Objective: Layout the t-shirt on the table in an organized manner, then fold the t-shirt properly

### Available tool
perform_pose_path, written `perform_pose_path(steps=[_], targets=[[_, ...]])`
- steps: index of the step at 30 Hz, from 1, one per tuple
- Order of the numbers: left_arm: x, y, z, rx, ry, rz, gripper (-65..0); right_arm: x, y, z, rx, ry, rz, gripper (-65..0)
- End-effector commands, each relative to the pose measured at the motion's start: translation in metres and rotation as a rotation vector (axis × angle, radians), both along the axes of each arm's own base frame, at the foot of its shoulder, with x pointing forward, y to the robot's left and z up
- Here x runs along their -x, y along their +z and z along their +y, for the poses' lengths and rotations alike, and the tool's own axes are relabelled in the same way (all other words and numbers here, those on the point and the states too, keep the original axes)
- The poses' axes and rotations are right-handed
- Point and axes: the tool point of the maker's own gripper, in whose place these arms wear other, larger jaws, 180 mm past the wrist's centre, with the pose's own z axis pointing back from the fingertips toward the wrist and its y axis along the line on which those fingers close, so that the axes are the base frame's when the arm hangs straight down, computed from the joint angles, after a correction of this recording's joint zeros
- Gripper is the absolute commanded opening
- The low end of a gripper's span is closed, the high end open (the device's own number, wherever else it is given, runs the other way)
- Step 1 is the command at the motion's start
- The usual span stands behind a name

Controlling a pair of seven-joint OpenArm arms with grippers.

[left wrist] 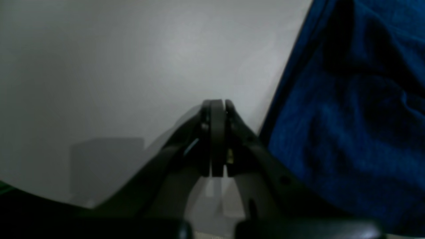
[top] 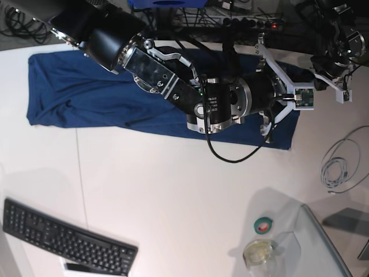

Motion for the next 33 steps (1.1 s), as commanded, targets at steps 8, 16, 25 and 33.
perform_pose_path(steps=[8, 16, 25, 33], targets=[[0.021, 0.046, 0.056, -0.131, 0.067, -0.056, -65.0, -0.009, 0.014, 0.014, -0.090, 0.005, 0.031, -65.0], [0.037, 0.061, 0.061, -0.182, 0.045, -0.045, -65.0, -0.024, 0.008, 0.017, -0.109, -0.012, 0.052, -65.0], [0.039, 0.058, 0.060, -0.174, 0.048, -0.039, -65.0, -0.057, 0.025, 0.019, -0.121, -0.099, -0.003, -65.0], [0.037, 0.058, 0.060, -0.174, 0.049, -0.043, -65.0, -0.064, 0.007, 0.020, -0.135, -0.131, 0.060, -64.8]])
